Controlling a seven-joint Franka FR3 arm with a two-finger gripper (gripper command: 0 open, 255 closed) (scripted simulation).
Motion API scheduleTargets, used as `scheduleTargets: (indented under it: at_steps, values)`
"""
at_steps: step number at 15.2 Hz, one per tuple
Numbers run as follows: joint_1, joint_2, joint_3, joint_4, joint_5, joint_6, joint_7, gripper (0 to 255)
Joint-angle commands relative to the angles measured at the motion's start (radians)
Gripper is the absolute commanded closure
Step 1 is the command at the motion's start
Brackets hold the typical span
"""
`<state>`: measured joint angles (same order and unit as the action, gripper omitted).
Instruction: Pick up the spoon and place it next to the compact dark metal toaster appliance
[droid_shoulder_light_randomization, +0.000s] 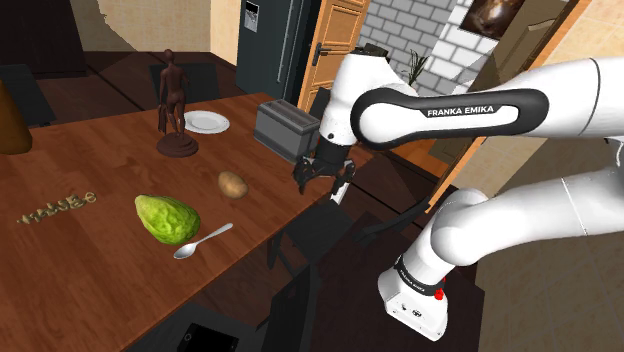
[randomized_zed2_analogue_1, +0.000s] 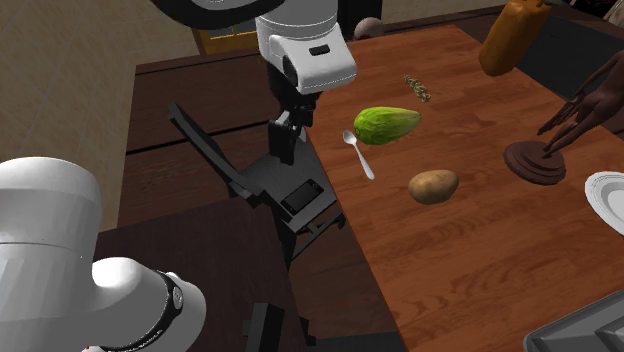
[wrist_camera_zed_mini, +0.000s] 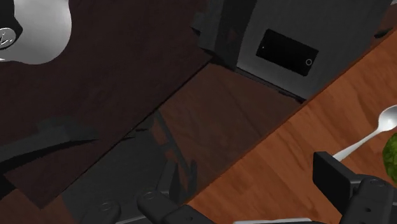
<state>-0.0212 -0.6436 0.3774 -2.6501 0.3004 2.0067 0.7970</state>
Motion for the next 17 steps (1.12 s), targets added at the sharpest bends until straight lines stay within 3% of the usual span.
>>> scheduleTargets:
  at_steps: [1,6,10,14,17]
  values:
    - [-0.009,0.059,0.045,-0.007,0.032,0.084,0.077,0]
    - [-0.054,0.252,0.163,0.019,0.066,0.292,0.267,0]
    - [-0.112,0.436,0.254,0.069,0.019,0.457,0.451,0]
    - [-0.168,0.646,0.312,0.140,-0.148,0.605,0.703,0]
    - [-0.148,0.804,0.276,0.212,-0.340,0.686,0.932,0]
